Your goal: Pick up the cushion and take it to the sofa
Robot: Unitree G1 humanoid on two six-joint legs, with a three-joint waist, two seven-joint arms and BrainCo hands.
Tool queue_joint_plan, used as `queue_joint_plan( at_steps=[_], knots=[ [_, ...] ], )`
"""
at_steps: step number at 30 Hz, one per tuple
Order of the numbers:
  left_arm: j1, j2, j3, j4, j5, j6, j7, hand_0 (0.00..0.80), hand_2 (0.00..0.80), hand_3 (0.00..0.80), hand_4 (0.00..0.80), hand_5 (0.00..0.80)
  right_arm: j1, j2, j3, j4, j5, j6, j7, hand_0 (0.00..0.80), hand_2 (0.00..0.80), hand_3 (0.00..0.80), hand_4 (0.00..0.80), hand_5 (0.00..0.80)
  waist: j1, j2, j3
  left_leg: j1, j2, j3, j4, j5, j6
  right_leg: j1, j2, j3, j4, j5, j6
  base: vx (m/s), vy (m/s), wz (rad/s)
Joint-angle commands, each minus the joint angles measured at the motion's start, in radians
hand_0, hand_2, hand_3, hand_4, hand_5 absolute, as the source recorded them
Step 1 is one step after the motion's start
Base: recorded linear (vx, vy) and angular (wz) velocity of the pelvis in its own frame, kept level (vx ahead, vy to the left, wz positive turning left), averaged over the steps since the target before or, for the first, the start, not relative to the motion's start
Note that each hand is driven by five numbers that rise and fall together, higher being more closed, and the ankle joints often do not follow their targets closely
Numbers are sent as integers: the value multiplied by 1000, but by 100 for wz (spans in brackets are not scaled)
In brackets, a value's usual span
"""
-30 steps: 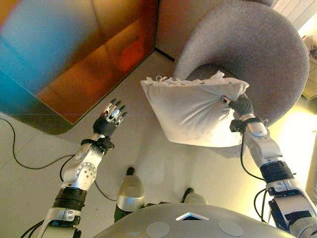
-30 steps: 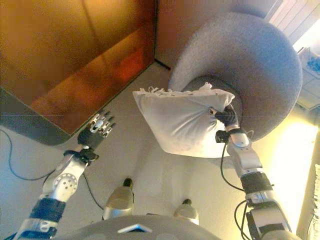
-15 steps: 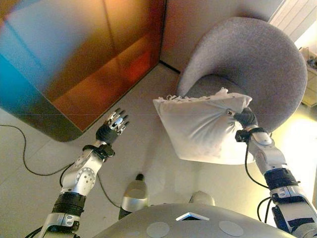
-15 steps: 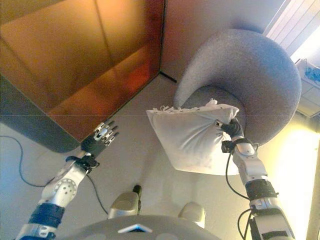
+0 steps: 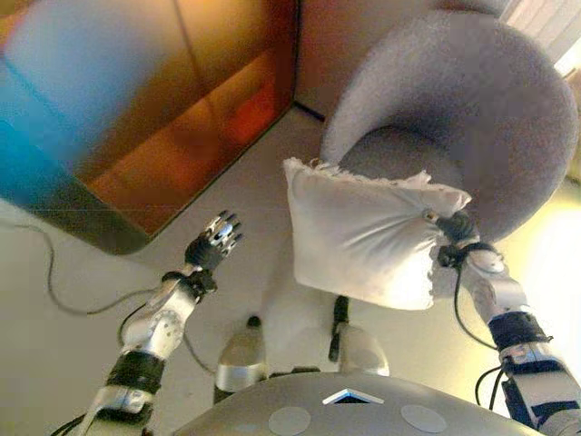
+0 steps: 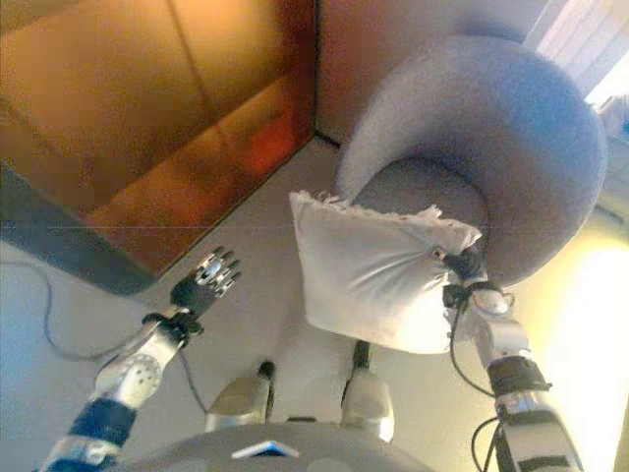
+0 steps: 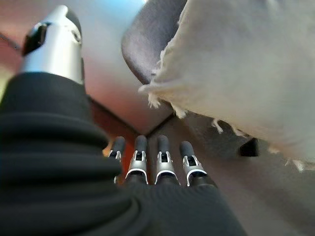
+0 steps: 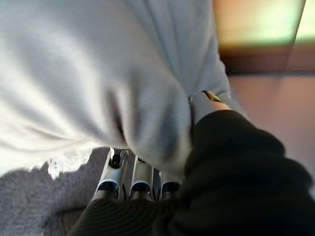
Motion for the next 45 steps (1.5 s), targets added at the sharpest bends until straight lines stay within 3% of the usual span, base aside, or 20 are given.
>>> queue_joint_plan(
  at_steps=[1, 3, 6, 9, 11, 13, 16, 19, 22, 24, 27, 31, 33, 38, 42, 45],
  knots=[
    [3, 55, 34, -86, 2, -63, -31, 0, 0, 0, 0, 0, -127, -53, -89, -104, 23, -121, -20, 800, 800, 800, 800, 800, 17, -66, -72, 261, -11, 19, -280, 10, 27, -91, -31, 21, -28, 233, -26, 247, -171, -13],
    [12, 52, 45, -86, -1, -59, -32, 0, 0, 0, 0, 0, -122, -55, -81, -131, 17, -111, -17, 800, 800, 800, 800, 800, 4, -61, -94, 284, 19, 46, -275, 37, 6, -69, -11, 20, -21, 195, -43, 275, -154, 7],
    [16, 41, 61, -116, -20, -61, -25, 0, 0, 0, 0, 0, -122, -62, -78, -177, 13, -91, -2, 800, 800, 800, 800, 800, -21, -50, -123, 287, 89, 88, -208, 157, -47, -30, 42, 44, -10, 119, -81, 254, -154, -11],
    [15, 25, 68, -135, -47, -73, -10, 0, 0, 0, 0, 0, -116, -65, -74, -192, -1, -109, -6, 800, 800, 800, 800, 800, -36, -52, -131, 243, 141, 120, -39, 282, -87, 10, 72, 54, -9, 71, -136, 180, -172, -10],
    [11, 11, 67, -126, -47, -81, 11, 0, 0, 0, 0, 0, -97, -65, -77, -203, -2, -121, -9, 800, 800, 800, 800, 800, -42, -64, -126, 166, 144, 136, 130, 310, -87, 40, 78, 55, 2, 42, -171, 163, -201, -1],
    [11, -1, 70, -123, -57, -76, 9, 0, 0, 0, 0, 0, -70, -66, -92, -217, -4, -124, -6, 800, 800, 800, 800, 800, -44, -74, -123, 93, 185, 194, 189, 307, -81, 74, 79, 36, 2, 25, -191, 154, -154, -10],
    [12, -1, 74, -131, -46, -62, -7, 0, 0, 0, 0, 0, -66, -71, -109, -213, -8, -122, -3, 800, 800, 800, 800, 800, -31, -68, -121, 78, 233, 231, 33, 316, -82, 115, 82, -4, -1, -3, -184, 171, -14, 8],
    [-6, 3, 79, -133, -46, -25, -15, 0, 0, 0, 0, 0, -73, -92, -137, -221, 6, -91, -13, 800, 800, 800, 800, 800, -17, -46, -121, 80, 257, 232, -186, 382, -117, 155, 83, -33, -6, -40, -168, 173, 101, 35],
    [-18, -13, 70, -135, -28, -16, -26, 0, 0, 0, 0, 0, -63, -92, -156, -241, 11, -78, -21, 800, 800, 800, 800, 800, 9, -27, -112, 14, 234, 189, -363, 436, -149, 219, 88, -30, -32, -73, -153, 208, 112, 51],
    [-10, -20, 66, -136, -21, -23, -34, 0, 0, 0, 0, 0, -62, -87, -156, -246, 8, -74, -28, 800, 800, 800, 800, 800, 33, -20, -106, -30, 218, 143, -441, 481, -159, 270, 97, 0, -52, -92, -148, 244, 92, 21],
    [-1, -30, 71, -132, -15, -27, -40, 0, 0, 0, 0, 0, -75, -78, -149, -225, 7, -72, -29, 800, 800, 800, 800, 800, 62, -12, -103, -80, 205, 108, -473, 507, -162, 323, 104, 34, -60, -121, -148, 243, 98, -22],
    [-7, -25, 74, -123, -27, -18, -39, 0, 0, 0, 0, 0, -61, -69, -160, -223, -10, -77, -33, 800, 800, 800, 800, 800, 65, -10, -111, -100, 169, 147, -422, 435, -135, 343, 85, 26, -36, -152, -140, 220, 154, -51],
    [-17, -12, 69, -128, -38, -16, -24, 0, 0, 0, 0, 0, -64, -71, -162, -221, -8, -79, -36, 800, 800, 800, 800, 800, 65, -11, -117, -90, 150, 143, -429, 412, -119, 340, 75, 27, -18, -159, -132, 245, 203, -38],
    [-48, 18, 60, -120, -28, -37, -22, 0, 0, 0, 0, 0, -72, -76, -169, -164, 30, -101, -38, 800, 800, 800, 800, 800, 77, -40, -129, -92, 81, 139, -345, 329, -58, 309, 8, 20, 70, -104, -79, 231, 188, -3],
    [-47, 32, 61, -105, -23, -44, -19, 0, 0, 0, 0, 0, -90, -47, -178, -101, 54, -154, -59, 800, 800, 800, 800, 800, 90, -32, -133, -51, 39, 165, -334, 279, 0, 210, -48, -9, 357, 35, -63, 194, 268, -7],
    [-57, 49, 62, -112, 0, -32, -21, 0, 0, 0, 0, 0, -97, -54, -183, -68, 46, -163, -69, 800, 800, 800, 800, 800, 88, -7, -128, 8, 29, 172, -352, 261, 11, 124, -59, -25, 506, 59, -83, 202, 226, -16]
  ],
)
